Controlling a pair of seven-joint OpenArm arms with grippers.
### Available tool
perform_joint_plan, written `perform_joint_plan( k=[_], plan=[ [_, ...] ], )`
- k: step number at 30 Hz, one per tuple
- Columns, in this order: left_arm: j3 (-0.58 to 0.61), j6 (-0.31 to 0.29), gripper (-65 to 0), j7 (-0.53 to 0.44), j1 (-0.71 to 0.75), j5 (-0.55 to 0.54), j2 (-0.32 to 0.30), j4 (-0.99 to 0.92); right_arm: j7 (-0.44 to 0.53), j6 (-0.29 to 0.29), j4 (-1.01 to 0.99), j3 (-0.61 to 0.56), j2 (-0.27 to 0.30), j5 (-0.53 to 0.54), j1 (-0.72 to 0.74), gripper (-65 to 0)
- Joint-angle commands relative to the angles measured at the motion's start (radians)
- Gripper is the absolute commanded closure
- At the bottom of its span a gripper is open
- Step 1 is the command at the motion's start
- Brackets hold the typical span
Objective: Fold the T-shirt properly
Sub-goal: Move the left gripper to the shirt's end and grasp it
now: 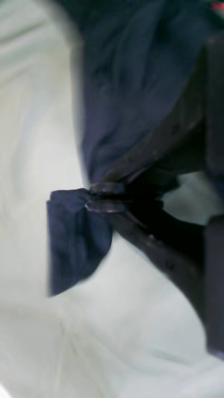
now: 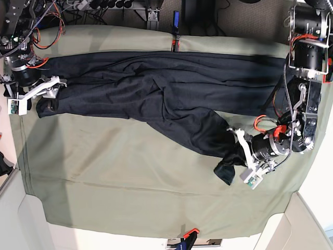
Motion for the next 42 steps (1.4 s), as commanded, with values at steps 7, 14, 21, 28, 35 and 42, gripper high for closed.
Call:
perform_joint_plan(
  k=[7,14,21,28,35,42],
  plan=[
    [-0.303,0.0,0.0,0.052,0.28,-0.081,-0.101,0.33,0.048,0.001,0.001,0.004,0.008,-0.007,0.007,-45.1],
    [-0.62,-0.001,0.0,0.057,0.533,-0.127,-0.1,0.5,0.093,0.002,-0.068,0.004,0.008,-0.006,0.031,-44.9],
    [-0.818,-0.058,0.0,0.085,0.663,-0.26,-0.076,0.55,0.094,0.002,-0.151,0.004,0.008,0.006,0.091,-44.9],
    [-0.832,-0.101,0.0,0.092,0.693,-0.319,0.045,0.525,0.093,0.062,-0.155,0.004,0.008,0.063,0.107,-44.2],
    [-0.83,-0.11,0.0,0.022,0.692,-0.32,0.088,0.383,0.085,0.14,-0.155,0.004,0.005,0.143,0.107,0.0],
    [-0.797,-0.11,-13.3,-0.064,0.658,-0.349,0.088,0.166,0.086,0.17,-0.155,0.004,0.005,0.145,0.107,0.0]
  ],
)
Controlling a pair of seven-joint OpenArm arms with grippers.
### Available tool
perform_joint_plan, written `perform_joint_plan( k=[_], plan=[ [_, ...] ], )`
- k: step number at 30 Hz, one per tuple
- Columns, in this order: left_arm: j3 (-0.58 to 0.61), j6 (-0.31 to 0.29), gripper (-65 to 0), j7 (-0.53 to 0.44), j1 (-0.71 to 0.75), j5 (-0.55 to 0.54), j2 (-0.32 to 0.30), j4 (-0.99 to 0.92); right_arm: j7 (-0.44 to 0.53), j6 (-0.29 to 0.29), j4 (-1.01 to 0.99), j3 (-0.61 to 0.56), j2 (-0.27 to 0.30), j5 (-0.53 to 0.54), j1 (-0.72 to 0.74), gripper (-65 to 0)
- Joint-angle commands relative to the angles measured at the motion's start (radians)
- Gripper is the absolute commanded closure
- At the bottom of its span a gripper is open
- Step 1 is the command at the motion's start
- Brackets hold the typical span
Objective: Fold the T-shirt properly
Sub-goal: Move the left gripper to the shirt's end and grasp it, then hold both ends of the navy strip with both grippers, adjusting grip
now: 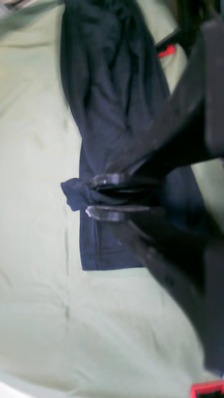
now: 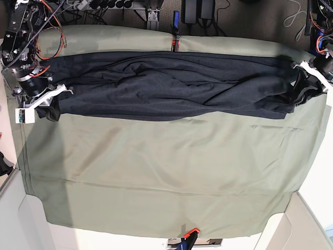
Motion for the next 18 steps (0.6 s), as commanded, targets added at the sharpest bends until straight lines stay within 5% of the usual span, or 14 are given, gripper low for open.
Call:
perform_joint_plan(
  k=[1,7,11,18],
  plan=[
    [0.015,-0.009,-14.9,-0.025,-0.022,-0.021,-0.017,-0.021,0.023,0.006,0.015,0.004,0.008,0.017,0.011,0.0],
    [0.181,-0.009,-37.5,-0.024,-0.09,-0.019,-0.017,-0.177,0.022,0.006,0.015,0.004,0.008,0.016,0.01,0.0],
    [0.195,-0.009,-37.6,-0.024,-0.111,0.001,-0.018,-0.187,0.023,0.006,0.015,0.004,0.008,0.016,0.012,0.0],
    [-0.019,-0.009,-37.6,0.002,-0.124,-0.081,-0.034,-0.175,0.019,0.006,0.015,0.004,0.008,0.016,0.013,0.0]
  ],
)
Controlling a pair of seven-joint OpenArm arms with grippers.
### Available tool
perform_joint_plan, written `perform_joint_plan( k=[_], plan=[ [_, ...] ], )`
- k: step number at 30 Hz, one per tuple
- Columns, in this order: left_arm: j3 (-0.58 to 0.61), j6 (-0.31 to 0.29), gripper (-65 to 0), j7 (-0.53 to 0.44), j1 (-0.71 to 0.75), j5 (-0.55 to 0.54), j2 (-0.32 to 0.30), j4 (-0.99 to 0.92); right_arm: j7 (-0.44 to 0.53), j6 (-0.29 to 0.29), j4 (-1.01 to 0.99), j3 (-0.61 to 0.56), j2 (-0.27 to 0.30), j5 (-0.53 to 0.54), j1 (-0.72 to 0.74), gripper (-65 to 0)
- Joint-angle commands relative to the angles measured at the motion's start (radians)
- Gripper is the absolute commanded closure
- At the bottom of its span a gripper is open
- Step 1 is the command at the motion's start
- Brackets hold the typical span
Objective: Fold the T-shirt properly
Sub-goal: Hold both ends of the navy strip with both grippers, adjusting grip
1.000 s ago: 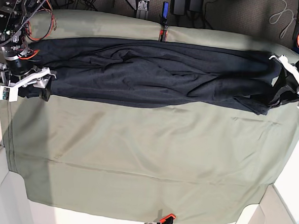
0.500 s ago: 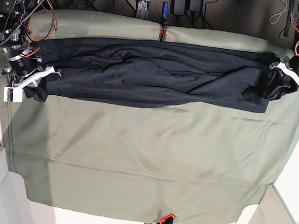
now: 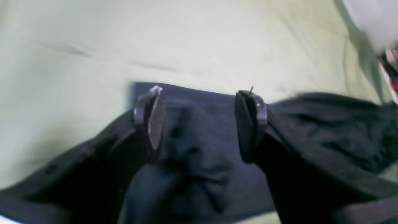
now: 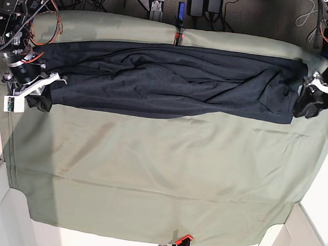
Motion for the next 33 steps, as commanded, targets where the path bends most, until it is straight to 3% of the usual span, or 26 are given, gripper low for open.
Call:
perform_joint_plan(
  k=[1,4,9,13,19,27,33],
  plan=[
    [-0.026,-0.009,-38.0,-0.013,-0.003,-0.01,-0.026,0.016,0.023,0.005,0.015,0.004,0.008,0.016,0.011,0.0],
    [-0.03,-0.009,-44.0,-0.012,0.004,0.048,-0.045,-0.002,0.024,0.005,0.015,0.004,0.008,0.018,0.011,0.0],
    [0.018,-0.009,-44.1,-0.1,0.0,0.082,-0.07,-0.164,0.023,0.005,0.015,0.004,0.008,0.034,0.011,0.0],
    [0.025,-0.009,-44.1,-0.102,-0.016,0.074,-0.087,-0.303,0.021,0.027,0.015,0.004,0.008,0.034,0.011,0.0],
    [0.025,-0.009,-44.1,0.035,-0.016,-0.116,-0.074,-0.36,0.018,0.03,0.015,0.004,0.008,0.034,0.011,0.0],
    [0.046,-0.009,-44.1,0.034,-0.019,-0.154,-0.004,-0.364,0.018,0.031,0.015,0.004,0.008,0.042,0.011,0.0],
    [0.113,-0.009,-44.1,0.034,-0.023,-0.185,0.008,-0.363,0.018,0.03,0.015,0.004,0.008,0.042,0.011,0.0]
  ],
)
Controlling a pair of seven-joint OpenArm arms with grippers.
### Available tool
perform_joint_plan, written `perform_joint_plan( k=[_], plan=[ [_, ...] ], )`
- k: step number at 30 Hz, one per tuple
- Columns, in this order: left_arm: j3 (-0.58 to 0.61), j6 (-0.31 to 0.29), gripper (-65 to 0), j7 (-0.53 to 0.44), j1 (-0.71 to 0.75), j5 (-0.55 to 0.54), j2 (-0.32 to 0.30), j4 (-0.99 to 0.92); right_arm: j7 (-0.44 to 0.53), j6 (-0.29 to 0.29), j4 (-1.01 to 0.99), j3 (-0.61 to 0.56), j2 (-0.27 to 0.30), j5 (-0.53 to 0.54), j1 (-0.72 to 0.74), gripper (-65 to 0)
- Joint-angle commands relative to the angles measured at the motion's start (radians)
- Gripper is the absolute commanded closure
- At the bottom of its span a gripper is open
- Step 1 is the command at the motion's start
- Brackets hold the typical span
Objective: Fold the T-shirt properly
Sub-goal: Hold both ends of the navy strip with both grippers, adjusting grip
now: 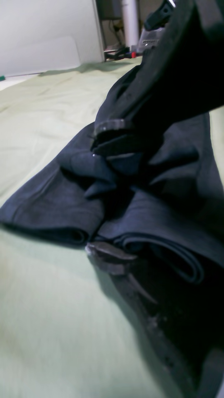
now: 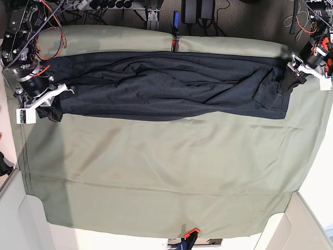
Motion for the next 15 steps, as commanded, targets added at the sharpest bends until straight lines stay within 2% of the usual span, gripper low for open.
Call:
perform_joint_plan(
  k=[1,7,11,12,13,15],
  plan=[
    [0.02,-0.008,-44.1,0.018,-0.006,0.002,-0.013,0.011,0.021,0.007,0.015,0.004,0.008,0.016,0.011,0.0],
    [0.127,-0.008,-44.1,0.018,-0.044,0.024,-0.013,0.011,0.021,0.007,0.015,0.004,0.006,0.016,0.011,0.0],
    [0.176,-0.008,-42.6,0.017,-0.056,0.097,-0.013,0.025,0.021,0.007,0.015,0.004,0.002,0.024,0.011,0.0],
    [0.183,-0.008,-39.0,0.017,-0.055,0.114,-0.013,0.031,0.021,0.007,0.015,0.004,0.002,0.024,0.011,0.0],
    [0.189,-0.008,-31.9,0.017,-0.055,0.136,-0.013,0.035,0.021,0.007,0.015,0.004,0.002,0.023,0.011,0.0],
    [0.19,-0.008,-11.5,0.009,-0.055,0.174,-0.013,0.039,0.021,0.007,0.015,0.004,0.002,0.023,0.011,0.0]
  ],
)
